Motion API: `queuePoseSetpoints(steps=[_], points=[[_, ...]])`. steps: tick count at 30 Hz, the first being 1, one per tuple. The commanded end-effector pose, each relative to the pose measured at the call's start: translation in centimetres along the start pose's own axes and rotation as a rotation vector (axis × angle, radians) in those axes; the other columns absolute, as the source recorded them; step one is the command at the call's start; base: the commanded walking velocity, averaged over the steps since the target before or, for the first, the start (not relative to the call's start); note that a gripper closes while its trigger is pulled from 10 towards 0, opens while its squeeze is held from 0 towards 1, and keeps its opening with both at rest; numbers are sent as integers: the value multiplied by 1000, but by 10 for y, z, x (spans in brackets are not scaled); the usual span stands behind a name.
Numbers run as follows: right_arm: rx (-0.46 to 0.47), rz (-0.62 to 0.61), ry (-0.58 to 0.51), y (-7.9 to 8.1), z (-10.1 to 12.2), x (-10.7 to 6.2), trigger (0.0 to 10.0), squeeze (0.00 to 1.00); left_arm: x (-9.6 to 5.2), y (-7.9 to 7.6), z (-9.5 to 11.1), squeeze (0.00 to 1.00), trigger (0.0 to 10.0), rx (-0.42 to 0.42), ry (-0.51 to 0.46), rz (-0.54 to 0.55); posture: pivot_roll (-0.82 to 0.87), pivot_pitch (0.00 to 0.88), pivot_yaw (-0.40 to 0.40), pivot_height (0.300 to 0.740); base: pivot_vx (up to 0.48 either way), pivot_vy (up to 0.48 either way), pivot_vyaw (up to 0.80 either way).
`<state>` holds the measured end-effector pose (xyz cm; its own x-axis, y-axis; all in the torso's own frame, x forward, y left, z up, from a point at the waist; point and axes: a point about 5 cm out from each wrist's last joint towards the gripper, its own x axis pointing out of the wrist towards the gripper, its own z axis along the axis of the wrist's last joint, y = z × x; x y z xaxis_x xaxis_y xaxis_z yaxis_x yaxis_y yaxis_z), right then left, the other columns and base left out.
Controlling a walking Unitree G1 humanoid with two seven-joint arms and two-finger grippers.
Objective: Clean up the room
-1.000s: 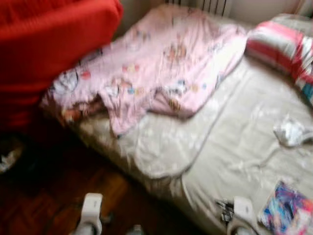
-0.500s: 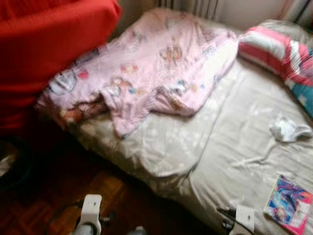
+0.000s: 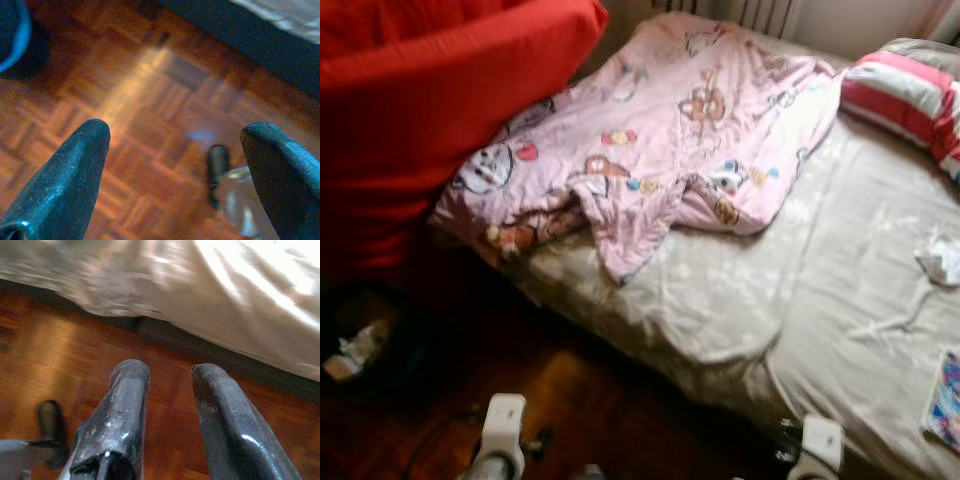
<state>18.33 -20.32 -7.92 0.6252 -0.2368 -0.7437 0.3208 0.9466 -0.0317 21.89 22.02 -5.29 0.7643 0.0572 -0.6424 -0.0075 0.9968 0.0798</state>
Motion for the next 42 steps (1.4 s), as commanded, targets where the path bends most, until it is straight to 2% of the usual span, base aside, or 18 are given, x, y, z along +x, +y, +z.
queuePoseSetpoints(steps=[1,26,42], points=[[11,-31,34,-11,-10,-2,10000,0,-3,-6,-13,0,10000,-15,48,-14,131,177,34,740,0,480,0],[10,-30,44,-14,-11,-2,10000,0,-3,-7,-13,0,10000,-17,54,-12,132,173,29,740,0,474,0],[-14,-14,47,-13,-10,-2,10000,0,-3,-7,-14,0,10000,-16,54,-17,134,175,29,740,0,0,0]])
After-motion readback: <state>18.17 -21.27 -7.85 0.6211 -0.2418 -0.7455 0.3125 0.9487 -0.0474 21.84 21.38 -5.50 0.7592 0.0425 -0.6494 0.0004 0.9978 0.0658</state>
